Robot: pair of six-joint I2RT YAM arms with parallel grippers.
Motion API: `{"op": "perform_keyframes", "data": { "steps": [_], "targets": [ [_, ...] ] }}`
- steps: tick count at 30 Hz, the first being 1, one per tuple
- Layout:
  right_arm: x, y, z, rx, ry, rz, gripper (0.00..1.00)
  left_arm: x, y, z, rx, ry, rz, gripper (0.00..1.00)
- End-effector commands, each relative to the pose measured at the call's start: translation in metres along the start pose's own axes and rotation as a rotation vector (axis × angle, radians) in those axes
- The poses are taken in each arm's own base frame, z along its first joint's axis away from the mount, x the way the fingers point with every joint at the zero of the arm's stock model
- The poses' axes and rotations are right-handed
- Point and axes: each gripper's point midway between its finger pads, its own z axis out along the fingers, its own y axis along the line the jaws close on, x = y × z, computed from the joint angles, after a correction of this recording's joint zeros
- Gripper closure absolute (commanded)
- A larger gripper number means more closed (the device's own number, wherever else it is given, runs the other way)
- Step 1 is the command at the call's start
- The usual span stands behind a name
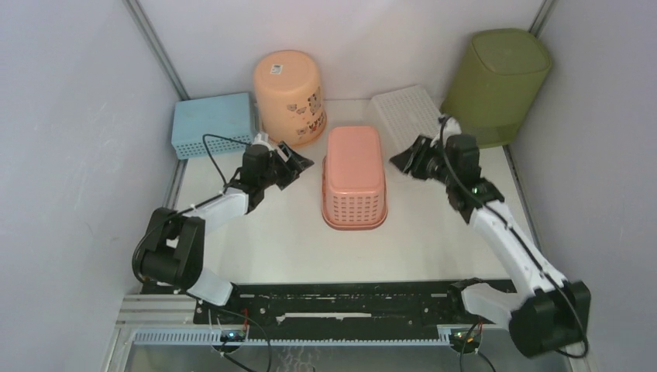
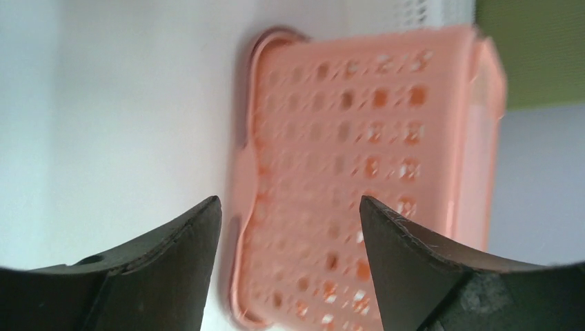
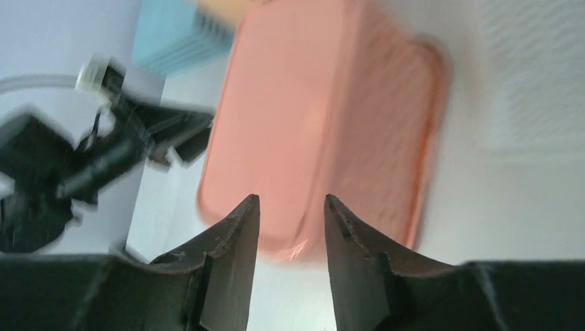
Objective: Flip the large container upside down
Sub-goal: Move the container to the center of the board.
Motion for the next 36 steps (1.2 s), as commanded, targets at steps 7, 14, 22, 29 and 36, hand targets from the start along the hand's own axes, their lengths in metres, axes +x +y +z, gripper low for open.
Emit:
{"op": "perform_keyframes", "data": {
  "steps": [7, 14, 22, 29, 36],
  "targets": [
    [0.141, 0.036, -0.078, -0.056, 0.084, -0.139, 0.54, 0.003, 0.005, -0.074, -0.075, -0.065, 0.135, 0.22],
    [0.187, 0.071, -0.034, -0.141, 0.157, -0.240, 0.53, 0.006, 0.013, -0.071, -0.089, -0.045, 0.124, 0.22],
    [0.190, 0.062, 0.077, -0.011, 0.217, -0.215, 0.50, -0.001, 0.018, -0.085, -0.094, -0.075, 0.125, 0.22],
    [0.158, 0.040, 0.150, 0.085, 0.192, -0.153, 0.50, -0.006, 0.033, -0.097, -0.111, -0.090, 0.114, 0.22],
    [0.146, 0.051, 0.200, 0.079, 0.215, -0.108, 0.49, -0.009, 0.041, -0.100, -0.115, -0.093, 0.101, 0.22]
  ]
}}
